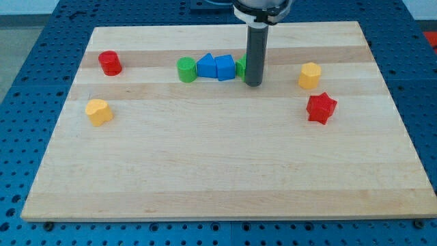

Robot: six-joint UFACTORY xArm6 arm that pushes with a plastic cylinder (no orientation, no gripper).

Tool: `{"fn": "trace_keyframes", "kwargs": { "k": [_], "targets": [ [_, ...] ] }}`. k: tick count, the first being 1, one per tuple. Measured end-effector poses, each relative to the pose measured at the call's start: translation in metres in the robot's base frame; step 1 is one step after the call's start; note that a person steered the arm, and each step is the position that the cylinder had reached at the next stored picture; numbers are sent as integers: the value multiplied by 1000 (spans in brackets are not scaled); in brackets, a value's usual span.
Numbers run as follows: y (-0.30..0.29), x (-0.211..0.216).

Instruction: Point at the green circle

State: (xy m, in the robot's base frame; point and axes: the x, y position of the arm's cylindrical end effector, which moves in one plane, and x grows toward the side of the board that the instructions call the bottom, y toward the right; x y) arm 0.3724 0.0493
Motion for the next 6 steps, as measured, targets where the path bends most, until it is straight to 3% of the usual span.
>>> {"fn": "trace_keyframes", "kwargs": {
  "k": [1, 5, 6],
  "targets": [
    [1, 69],
    [-14, 86],
    [-93, 94]
  ]
}}
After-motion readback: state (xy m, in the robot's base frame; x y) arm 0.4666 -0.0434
